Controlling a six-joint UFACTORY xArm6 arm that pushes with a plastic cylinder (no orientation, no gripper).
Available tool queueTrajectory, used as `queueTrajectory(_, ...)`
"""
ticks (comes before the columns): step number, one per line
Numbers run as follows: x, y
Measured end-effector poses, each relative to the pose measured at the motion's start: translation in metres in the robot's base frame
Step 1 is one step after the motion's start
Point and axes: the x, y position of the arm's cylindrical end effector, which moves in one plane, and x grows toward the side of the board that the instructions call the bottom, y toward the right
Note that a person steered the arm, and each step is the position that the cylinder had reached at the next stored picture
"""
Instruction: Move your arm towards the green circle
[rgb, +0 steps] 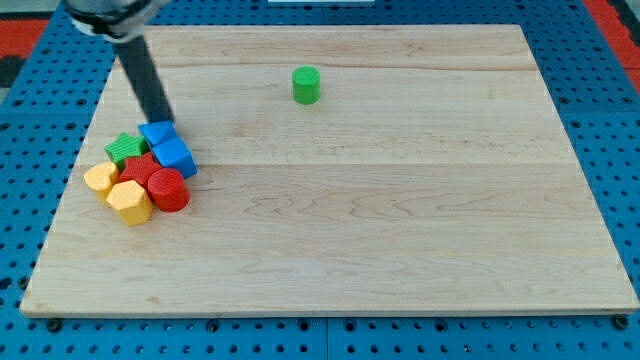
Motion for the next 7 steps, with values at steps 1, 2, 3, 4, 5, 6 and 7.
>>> queueTrajectory(1, 0.005, 0.023)
queueTrajectory(2, 0.0, 0.023)
queueTrajectory(3, 0.006, 0.016)
queueTrajectory(4, 0.022, 0.015)
queueTrajectory(5, 0.001, 0.065)
queueTrajectory(6, -0.003, 0.13)
queueTrajectory(7, 0.004, 0.205)
